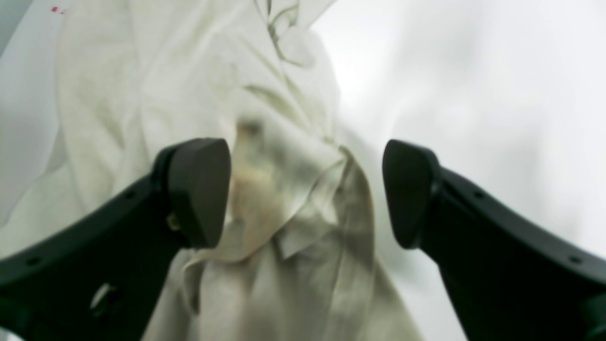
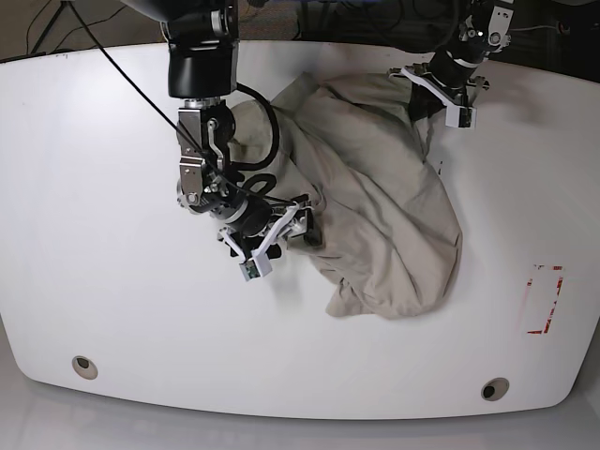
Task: Layout the t-shirt on the table in an organized manner, then fold the t-shirt properly
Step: 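Grasp the shirt edges with both grippers, right gripper pulling fabric outward, then lift the shirt with both grippers and stretch it between them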
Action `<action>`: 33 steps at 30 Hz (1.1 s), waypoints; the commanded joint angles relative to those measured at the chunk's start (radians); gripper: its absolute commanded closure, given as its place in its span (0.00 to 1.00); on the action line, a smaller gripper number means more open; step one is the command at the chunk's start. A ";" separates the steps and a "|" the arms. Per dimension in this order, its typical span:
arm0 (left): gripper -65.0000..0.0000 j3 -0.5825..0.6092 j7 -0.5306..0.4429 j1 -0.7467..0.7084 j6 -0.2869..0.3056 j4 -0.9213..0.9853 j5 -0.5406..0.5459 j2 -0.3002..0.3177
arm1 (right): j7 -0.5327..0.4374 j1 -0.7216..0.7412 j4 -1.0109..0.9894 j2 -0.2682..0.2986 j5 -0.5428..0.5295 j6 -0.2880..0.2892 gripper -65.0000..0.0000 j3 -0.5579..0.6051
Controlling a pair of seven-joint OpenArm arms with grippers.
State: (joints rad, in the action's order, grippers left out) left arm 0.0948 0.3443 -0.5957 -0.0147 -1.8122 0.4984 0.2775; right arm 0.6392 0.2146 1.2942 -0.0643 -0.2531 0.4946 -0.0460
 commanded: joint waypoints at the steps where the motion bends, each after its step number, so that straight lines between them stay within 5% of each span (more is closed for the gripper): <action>1: 1.00 0.000 -0.021 -0.003 0.008 -0.021 0.004 0.006 | -0.022 0.026 0.006 -0.018 -0.018 0.005 0.30 0.001; 11: 1.00 -0.002 -0.021 -0.002 0.008 -0.021 0.004 0.006 | -0.022 0.026 0.000 -0.025 -0.012 0.005 0.99 0.002; 23: 1.00 -0.004 -0.021 0.003 0.008 -0.021 0.004 0.007 | 0.015 -0.050 0.193 -0.018 -0.013 0.005 1.00 -0.002; 33: 1.00 -0.082 -0.021 -0.008 0.008 -0.054 0.007 0.050 | 0.101 -0.139 0.514 0.068 -0.016 -0.001 1.00 -0.009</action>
State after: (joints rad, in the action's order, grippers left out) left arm 0.0238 0.3450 -0.5968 -0.0078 -1.8206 0.5018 0.3099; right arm 0.7605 0.0723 1.7535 -0.0048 -0.2581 0.4938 -0.0574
